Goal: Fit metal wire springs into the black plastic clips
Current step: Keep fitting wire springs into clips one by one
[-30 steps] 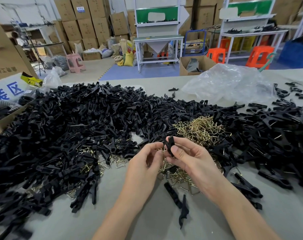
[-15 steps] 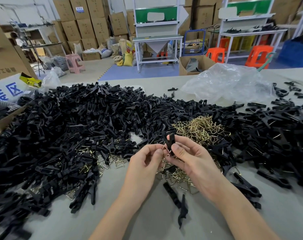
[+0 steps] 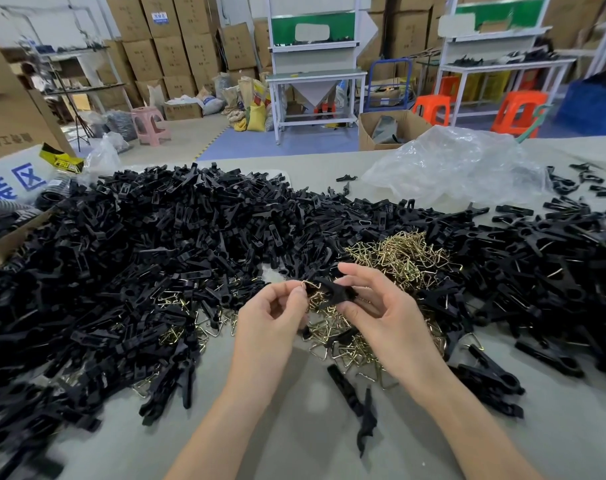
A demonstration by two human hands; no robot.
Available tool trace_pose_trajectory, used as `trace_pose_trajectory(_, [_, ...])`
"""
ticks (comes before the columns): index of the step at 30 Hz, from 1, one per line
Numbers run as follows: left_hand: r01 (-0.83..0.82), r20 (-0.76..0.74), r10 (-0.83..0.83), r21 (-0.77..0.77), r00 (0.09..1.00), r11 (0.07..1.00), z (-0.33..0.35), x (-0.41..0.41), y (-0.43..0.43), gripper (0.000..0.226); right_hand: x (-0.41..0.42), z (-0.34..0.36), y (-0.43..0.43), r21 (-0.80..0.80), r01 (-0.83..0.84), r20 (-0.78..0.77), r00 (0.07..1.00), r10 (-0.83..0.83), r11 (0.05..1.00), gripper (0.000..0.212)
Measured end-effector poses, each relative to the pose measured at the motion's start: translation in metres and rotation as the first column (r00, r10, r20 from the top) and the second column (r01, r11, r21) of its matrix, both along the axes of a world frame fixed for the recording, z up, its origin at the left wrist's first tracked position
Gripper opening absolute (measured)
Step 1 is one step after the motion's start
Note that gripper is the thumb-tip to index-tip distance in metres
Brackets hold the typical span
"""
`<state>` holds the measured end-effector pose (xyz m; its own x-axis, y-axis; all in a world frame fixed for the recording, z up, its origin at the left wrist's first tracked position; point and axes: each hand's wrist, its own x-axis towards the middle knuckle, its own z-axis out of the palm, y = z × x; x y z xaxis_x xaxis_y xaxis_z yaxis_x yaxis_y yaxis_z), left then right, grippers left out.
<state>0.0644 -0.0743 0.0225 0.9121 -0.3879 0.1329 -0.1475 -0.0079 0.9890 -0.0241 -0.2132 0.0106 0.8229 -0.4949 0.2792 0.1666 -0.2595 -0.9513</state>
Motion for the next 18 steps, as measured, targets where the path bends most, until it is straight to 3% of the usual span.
trace_pose_trajectory(18, [0.057,-0.124,-0.052,0.041,0.991,0.998,-0.0023,-0.0004,-0.0013,0.023,-0.0004,-0.0087,-0.0008,-0.170,0.046,-0.025,0.998,-0.051,0.984,0.060])
